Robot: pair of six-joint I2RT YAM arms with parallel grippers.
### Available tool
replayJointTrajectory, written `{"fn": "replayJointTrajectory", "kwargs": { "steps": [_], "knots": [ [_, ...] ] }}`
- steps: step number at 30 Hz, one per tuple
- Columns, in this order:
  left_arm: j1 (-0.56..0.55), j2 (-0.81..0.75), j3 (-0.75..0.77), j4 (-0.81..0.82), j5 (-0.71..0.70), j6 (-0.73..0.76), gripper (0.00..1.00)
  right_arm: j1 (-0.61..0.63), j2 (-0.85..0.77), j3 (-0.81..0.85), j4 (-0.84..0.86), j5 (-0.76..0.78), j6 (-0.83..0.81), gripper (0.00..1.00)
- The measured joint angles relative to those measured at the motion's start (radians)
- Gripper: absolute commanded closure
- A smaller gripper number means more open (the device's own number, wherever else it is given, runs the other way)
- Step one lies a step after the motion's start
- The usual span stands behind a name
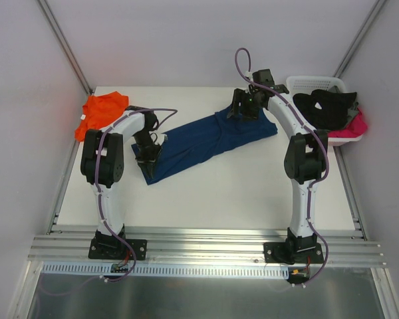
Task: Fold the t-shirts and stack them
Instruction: Fold the tshirt
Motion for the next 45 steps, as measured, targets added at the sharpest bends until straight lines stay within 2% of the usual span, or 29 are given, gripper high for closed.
{"fn": "replayJointTrajectory", "kwargs": {
  "steps": [3, 12, 23, 45],
  "knots": [
    [0.000, 0.000, 0.000, 0.000, 0.001, -0.002, 1.00, 0.000, 0.000, 0.000, 0.000, 0.001, 0.000, 0.33],
    [0.001, 0.000, 0.016, -0.001, -0.004, -0.002, 1.00, 0.000, 0.000, 0.000, 0.000, 0.007, 0.000, 0.33],
    [0.032, 0.003, 0.119, 0.005, -0.068, -0.003, 1.00, 0.000, 0.000, 0.000, 0.000, 0.008, 0.000, 0.33],
    [0.082, 0.082, 0.196, 0.032, -0.169, -0.027, 1.00, 0.002, 0.000, 0.000, 0.000, 0.011, -0.002, 0.33]
  ]
}}
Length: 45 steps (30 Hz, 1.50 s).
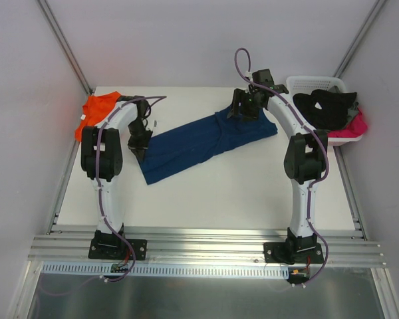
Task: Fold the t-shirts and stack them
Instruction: Fold the tshirt
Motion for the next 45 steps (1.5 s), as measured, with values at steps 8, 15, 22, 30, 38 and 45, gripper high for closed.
{"fn": "replayJointTrajectory", "kwargs": {
  "steps": [8, 15, 22, 30, 38, 45],
  "knots": [
    [0.006, 0.036, 0.031, 0.012, -0.026, -0.008, 1.00, 0.015, 0.000, 0.000, 0.000, 0.007, -0.008, 0.33],
    [0.006, 0.086, 0.087, 0.028, -0.066, -0.018, 0.38, 0.024, 0.000, 0.000, 0.001, 0.008, -0.018, 0.33],
    [0.013, 0.095, 0.117, 0.043, -0.127, -0.031, 0.22, 0.025, -0.001, -0.017, 0.003, 0.014, -0.021, 0.33],
    [0.019, 0.041, 0.060, 0.050, -0.133, -0.033, 0.49, 0.026, -0.001, -0.017, 0.008, 0.021, -0.021, 0.33],
    [0.013, -0.014, 0.014, 0.041, -0.073, -0.024, 0.71, 0.038, -0.001, -0.019, 0.010, 0.026, -0.021, 0.33],
    [-0.040, -0.018, 0.068, 0.023, -0.046, -0.017, 0.89, 0.039, -0.013, -0.115, 0.015, 0.025, -0.017, 0.33]
  ]
}}
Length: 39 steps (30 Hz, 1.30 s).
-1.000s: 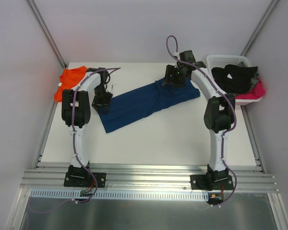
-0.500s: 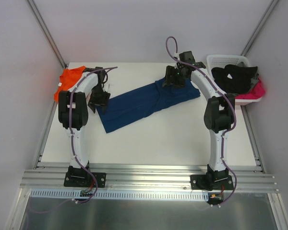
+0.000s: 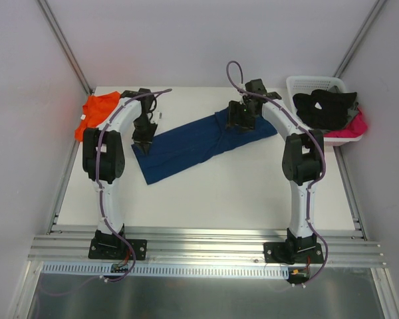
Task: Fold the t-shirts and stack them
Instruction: Fold the tshirt
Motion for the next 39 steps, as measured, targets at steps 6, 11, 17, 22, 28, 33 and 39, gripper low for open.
{"fn": "replayJointTrajectory", "kwargs": {
  "steps": [6, 11, 17, 22, 28, 33, 39],
  "knots": [
    [-0.052, 0.013, 0.034, 0.000, 0.016, 0.004, 0.96, -0.001, 0.000, -0.027, -0.008, 0.000, 0.002, 0.33],
    [-0.068, 0.074, 0.073, -0.005, 0.040, 0.004, 0.98, -0.004, 0.000, -0.034, -0.008, 0.000, 0.003, 0.33],
    [-0.065, 0.210, 0.187, 0.000, 0.040, 0.004, 1.00, -0.017, -0.005, -0.086, -0.008, 0.000, 0.003, 0.32],
    [-0.065, 0.277, 0.250, 0.000, 0.039, 0.003, 1.00, -0.045, -0.005, -0.130, -0.017, 0.001, 0.003, 0.32],
    [-0.065, 0.275, 0.241, 0.004, 0.040, -0.002, 0.99, -0.084, -0.004, -0.130, -0.019, 0.008, 0.003, 0.32],
    [-0.065, 0.235, 0.163, 0.014, 0.042, -0.009, 1.00, -0.094, 0.023, -0.069, -0.024, 0.008, 0.005, 0.32],
    [-0.065, 0.188, 0.068, 0.013, 0.042, -0.009, 0.99, -0.092, 0.120, 0.053, -0.022, 0.006, 0.021, 0.32]
  ]
}}
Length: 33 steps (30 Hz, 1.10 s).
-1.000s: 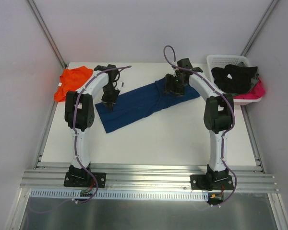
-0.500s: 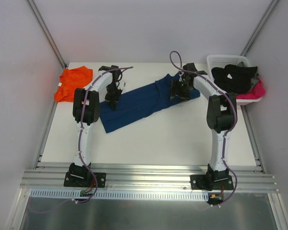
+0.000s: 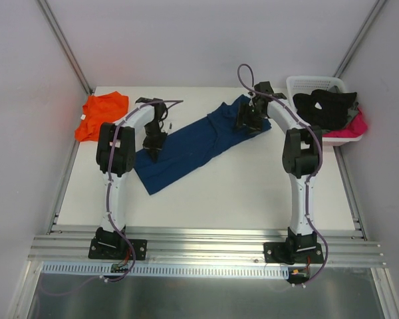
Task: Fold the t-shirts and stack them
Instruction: Fold the tshirt
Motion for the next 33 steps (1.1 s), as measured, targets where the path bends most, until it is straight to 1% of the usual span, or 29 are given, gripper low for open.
{"fn": "replayJointTrajectory", "kwargs": {
  "steps": [4, 9, 16, 19, 22, 29, 33],
  "knots": [
    [-0.001, -0.031, -0.058, 0.001, 0.000, 0.000, 0.99, 0.000, 0.064, 0.059, -0.002, -0.008, 0.010, 0.32],
    [-0.017, -0.074, -0.128, -0.002, -0.004, -0.001, 0.99, 0.000, 0.097, 0.116, -0.002, -0.014, 0.023, 0.32],
    [-0.103, -0.164, -0.226, -0.006, 0.000, -0.005, 0.99, -0.009, 0.164, 0.226, 0.001, -0.031, 0.032, 0.32],
    [-0.132, -0.195, -0.241, -0.013, -0.003, -0.006, 1.00, -0.013, 0.183, 0.255, 0.010, -0.037, 0.035, 0.32],
    [-0.132, -0.207, -0.219, -0.018, -0.025, -0.006, 1.00, -0.015, 0.183, 0.255, 0.012, -0.042, 0.036, 0.32],
    [-0.124, -0.207, -0.036, -0.004, -0.120, 0.002, 1.00, -0.015, 0.180, 0.254, 0.013, -0.044, 0.034, 0.31],
    [-0.117, -0.203, 0.014, 0.011, -0.140, 0.003, 1.00, -0.015, 0.156, 0.240, 0.012, -0.045, 0.031, 0.32]
  ]
}}
